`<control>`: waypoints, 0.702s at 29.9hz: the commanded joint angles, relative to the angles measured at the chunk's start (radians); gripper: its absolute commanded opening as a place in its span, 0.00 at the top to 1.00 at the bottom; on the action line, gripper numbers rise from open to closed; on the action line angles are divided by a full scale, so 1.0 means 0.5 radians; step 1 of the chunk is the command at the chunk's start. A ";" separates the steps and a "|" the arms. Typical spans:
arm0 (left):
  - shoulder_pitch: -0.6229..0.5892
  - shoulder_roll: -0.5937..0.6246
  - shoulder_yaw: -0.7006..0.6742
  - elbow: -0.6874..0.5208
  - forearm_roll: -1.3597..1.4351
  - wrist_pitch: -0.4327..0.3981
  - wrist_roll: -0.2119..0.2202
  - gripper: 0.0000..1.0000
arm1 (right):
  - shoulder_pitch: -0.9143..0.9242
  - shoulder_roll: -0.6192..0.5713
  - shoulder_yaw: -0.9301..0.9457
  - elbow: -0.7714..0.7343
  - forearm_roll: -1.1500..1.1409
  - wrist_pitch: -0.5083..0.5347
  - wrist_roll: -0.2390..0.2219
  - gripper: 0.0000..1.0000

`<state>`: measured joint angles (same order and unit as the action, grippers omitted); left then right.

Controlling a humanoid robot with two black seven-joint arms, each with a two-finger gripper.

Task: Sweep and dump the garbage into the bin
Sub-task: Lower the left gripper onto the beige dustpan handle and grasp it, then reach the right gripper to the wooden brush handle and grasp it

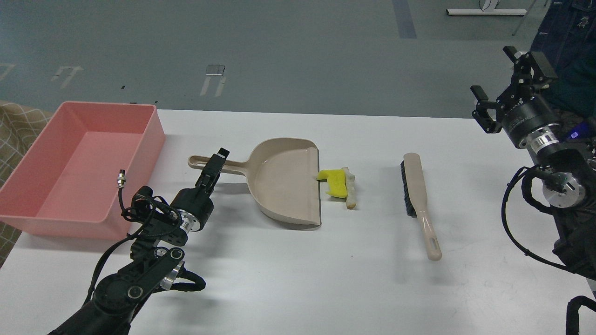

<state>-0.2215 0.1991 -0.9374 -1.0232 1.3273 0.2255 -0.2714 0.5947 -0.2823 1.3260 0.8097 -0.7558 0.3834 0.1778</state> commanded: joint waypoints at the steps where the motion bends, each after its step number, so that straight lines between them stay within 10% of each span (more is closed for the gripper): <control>1: -0.002 -0.003 -0.003 0.006 -0.001 0.000 0.006 0.57 | 0.001 0.000 0.002 0.000 -0.001 0.000 0.000 0.00; 7: -0.008 0.001 -0.003 0.015 -0.001 0.000 0.021 1.00 | 0.001 -0.003 0.002 0.000 0.002 -0.009 0.000 0.00; 21: -0.045 0.007 -0.003 0.012 -0.010 0.067 0.009 1.00 | -0.002 -0.040 -0.001 0.010 0.002 -0.003 -0.003 0.00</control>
<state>-0.2389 0.2010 -0.9388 -1.0152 1.3237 0.2580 -0.2635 0.5939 -0.2924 1.3270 0.8136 -0.7551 0.3800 0.1779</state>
